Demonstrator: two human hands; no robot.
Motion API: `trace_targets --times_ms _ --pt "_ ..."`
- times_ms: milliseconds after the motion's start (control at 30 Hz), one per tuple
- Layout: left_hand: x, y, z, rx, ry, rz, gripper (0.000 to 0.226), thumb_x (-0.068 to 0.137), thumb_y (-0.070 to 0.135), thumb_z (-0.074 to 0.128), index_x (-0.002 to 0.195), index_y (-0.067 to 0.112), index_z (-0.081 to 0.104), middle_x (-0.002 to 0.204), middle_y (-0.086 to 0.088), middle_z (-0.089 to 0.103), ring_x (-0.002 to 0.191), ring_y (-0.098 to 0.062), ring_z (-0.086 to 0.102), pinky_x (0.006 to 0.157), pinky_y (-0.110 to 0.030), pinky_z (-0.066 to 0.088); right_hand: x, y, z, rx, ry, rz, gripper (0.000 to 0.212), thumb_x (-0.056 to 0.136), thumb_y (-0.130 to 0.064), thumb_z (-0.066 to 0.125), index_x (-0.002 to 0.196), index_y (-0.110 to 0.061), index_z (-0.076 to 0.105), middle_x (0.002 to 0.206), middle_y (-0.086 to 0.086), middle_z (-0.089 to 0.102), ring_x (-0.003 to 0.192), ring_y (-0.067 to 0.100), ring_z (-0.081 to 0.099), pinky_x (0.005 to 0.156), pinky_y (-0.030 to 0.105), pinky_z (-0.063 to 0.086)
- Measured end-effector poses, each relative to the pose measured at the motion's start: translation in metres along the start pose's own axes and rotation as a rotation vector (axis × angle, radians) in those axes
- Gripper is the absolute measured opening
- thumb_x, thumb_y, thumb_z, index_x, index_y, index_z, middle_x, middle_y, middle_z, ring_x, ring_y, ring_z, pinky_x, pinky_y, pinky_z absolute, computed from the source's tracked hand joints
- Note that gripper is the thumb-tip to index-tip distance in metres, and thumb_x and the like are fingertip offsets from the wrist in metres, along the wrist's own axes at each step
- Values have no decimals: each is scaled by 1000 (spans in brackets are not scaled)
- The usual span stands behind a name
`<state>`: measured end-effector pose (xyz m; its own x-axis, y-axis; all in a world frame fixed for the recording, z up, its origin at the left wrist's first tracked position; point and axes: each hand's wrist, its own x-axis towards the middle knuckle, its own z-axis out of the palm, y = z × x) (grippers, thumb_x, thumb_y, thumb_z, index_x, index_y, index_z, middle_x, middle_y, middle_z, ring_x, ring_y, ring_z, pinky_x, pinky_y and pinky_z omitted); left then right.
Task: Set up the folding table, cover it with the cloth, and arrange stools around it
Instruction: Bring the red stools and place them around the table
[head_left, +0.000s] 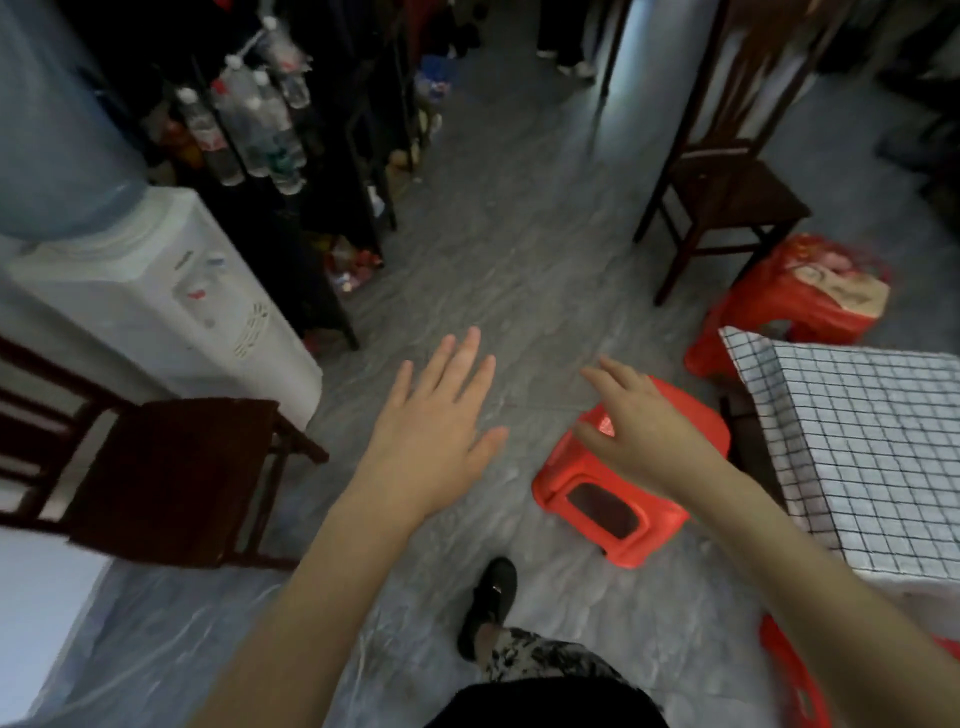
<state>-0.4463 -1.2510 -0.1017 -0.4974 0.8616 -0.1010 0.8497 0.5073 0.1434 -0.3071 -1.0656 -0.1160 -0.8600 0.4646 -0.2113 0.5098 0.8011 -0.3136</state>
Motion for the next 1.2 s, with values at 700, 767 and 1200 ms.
trace_targets --times_ms 700,767,1200 --pt "295 136 24 94 -245 936 70 99 52 36 156 24 8 162 6 -18 149 -12 -13 122 -44 5 47 154 -30 297 238 827 72 89 -44 57 150 -18 29 160 9 20 145 26 21 117 40 23" --pt "323 143 28 117 -271 1025 70 99 52 37 156 24 8 162 6 -18 149 -12 -14 122 -44 4 58 161 -27 331 276 915 71 89 -44 56 150 -19 29 160 6 20 145 25 22 117 40 25" --pt "512 158 36 125 -388 1541 64 97 41 47 154 26 22 164 4 -5 150 -13 0 122 -38 7 167 164 -36 567 459 1472 69 88 -35 58 149 -18 31 159 8 21 143 29 23 115 41 26"
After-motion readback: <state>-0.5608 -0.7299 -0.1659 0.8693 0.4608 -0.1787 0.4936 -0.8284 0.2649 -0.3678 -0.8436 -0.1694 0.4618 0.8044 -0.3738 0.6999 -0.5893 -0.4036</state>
